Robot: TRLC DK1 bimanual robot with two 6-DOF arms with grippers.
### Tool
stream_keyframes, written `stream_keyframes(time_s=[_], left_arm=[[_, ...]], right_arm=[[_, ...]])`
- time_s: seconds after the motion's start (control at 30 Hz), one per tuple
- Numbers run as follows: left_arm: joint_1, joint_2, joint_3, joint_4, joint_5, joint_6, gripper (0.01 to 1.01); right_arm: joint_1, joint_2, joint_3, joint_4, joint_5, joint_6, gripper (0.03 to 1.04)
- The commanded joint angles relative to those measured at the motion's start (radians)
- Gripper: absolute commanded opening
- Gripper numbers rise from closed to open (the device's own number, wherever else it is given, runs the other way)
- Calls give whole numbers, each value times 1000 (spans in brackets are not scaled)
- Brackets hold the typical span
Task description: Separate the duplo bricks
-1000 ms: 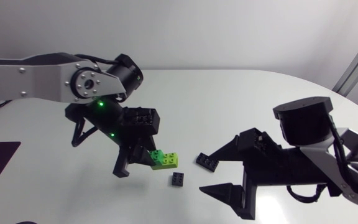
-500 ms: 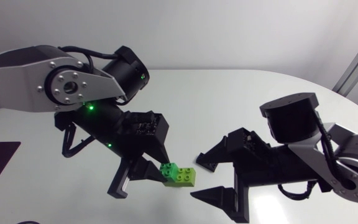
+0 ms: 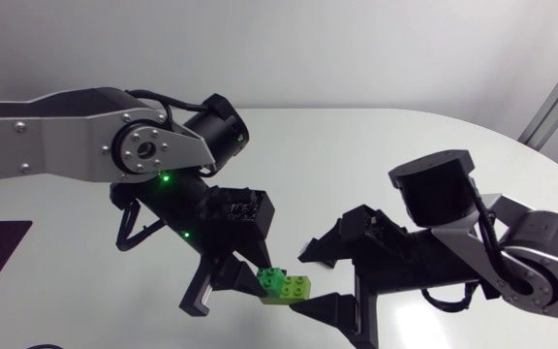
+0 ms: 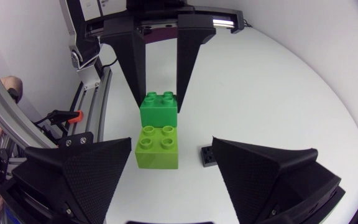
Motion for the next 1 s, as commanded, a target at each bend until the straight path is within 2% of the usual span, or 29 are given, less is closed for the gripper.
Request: stream_keyframes(time_s=[0.0,0.13,0.27,0.4,0.5,0.67,0.97], left_arm=[[-4,22,32,-11,16,11,257],[-5,25,42,-11,23,6,256],[-7,28,46,-11,36,5,256],[-7,26,46,-13,36,3,256],[-5,25,42,-14,36,3,256],[-2,23,52,-25,37,-6,257],[39,60,132,-180,144,57,259]], right_arm=[[17,25,1,20,-2,8,880],[27,36,-2,28,6,10,839],[27,37,-7,34,9,11,726],[34,30,-13,34,20,11,482],[40,30,-13,33,32,11,256],[54,36,-23,33,44,2,251],[82,17,-36,27,96,-8,251]])
